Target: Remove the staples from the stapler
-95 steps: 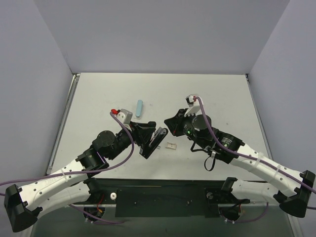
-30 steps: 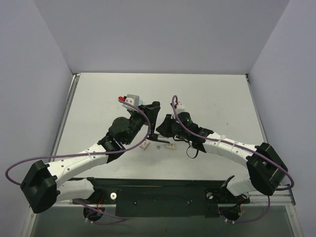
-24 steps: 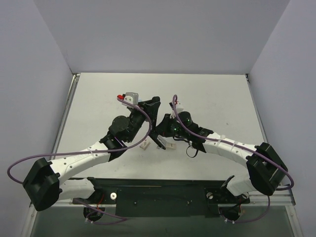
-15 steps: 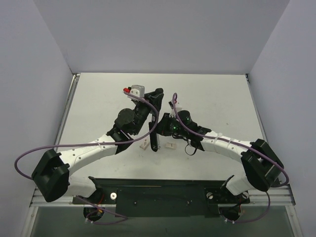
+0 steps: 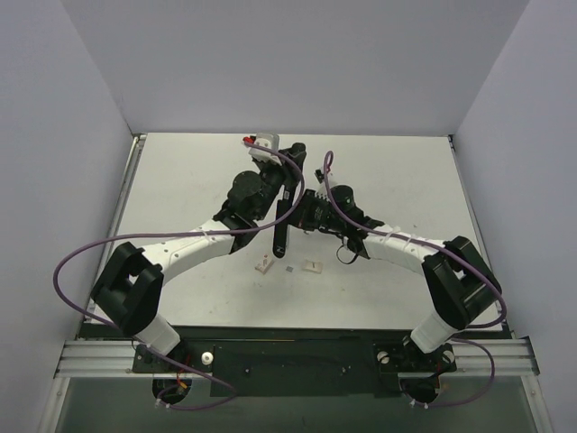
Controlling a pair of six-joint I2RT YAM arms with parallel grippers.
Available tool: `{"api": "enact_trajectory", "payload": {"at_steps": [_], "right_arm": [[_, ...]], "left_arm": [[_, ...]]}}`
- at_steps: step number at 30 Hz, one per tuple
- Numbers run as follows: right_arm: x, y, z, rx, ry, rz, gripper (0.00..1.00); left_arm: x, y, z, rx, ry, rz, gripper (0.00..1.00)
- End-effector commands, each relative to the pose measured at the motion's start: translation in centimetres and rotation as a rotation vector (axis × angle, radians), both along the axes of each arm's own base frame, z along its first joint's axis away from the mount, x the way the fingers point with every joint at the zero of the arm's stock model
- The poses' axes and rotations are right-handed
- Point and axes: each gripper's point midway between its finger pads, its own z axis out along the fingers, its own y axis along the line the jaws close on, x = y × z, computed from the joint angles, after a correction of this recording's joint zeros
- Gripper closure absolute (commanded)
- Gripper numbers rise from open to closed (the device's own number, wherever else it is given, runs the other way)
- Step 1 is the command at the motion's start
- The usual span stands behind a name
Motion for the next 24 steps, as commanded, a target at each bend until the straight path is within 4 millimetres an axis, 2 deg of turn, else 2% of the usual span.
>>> {"api": "enact_trajectory", "payload": {"at_steps": [1,5,10,20,24], "right_arm": [[0.9,1.9,4.9,0.106,-0.125,0.082,1.00],[1.0,2.1,4.8,0.116,-0.117,0.098,1.00],[1.1,2.0,4.7,0.113,-0.112,0.093,1.00],[-0.3,0.9,6.1,0.097,-0.136,0.086,1.00],[-1.5,0.4,6.8,0.081,-0.155,0.081,1.00]], "left_arm": [[0.3,-0.9,5.5,-0.104,-0.120,-0.038,1.00],[1.0,-0.9,5.1,-0.097,-0.111,-0.044,1.00],[0.6,-0.5,5.6,-0.100,-0.113,-0.045,1.00],[-2.5,0.8,7.6,-0.159,-0.099,-0.108,1.00],[-3.9,1.3,7.3,-0.191,-0.075,-0.132,1.00]]}}
